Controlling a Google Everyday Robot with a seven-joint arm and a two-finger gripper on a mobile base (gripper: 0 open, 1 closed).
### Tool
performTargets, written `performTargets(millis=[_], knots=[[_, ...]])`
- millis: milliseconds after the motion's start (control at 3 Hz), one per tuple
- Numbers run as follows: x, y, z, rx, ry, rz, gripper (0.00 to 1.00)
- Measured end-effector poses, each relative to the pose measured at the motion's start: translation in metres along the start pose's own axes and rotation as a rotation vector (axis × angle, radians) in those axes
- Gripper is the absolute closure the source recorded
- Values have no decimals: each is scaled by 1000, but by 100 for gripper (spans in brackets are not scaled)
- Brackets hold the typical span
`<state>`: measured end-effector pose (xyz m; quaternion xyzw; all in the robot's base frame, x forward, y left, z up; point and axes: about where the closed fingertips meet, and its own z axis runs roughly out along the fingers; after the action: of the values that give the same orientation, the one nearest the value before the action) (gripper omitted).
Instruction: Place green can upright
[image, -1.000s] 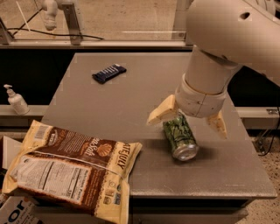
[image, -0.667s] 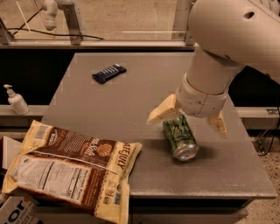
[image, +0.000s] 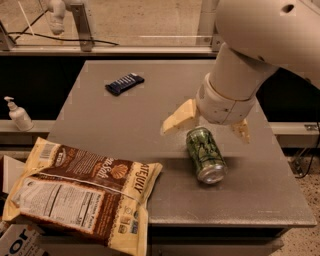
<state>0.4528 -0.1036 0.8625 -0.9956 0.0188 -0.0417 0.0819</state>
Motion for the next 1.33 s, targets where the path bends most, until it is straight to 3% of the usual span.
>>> performTargets(millis=[667, 1000, 1333], knots=[[23, 11, 29, -49, -21, -117, 0], [28, 24, 35, -81, -29, -137, 0], [28, 30, 36, -94, -44, -151, 18]])
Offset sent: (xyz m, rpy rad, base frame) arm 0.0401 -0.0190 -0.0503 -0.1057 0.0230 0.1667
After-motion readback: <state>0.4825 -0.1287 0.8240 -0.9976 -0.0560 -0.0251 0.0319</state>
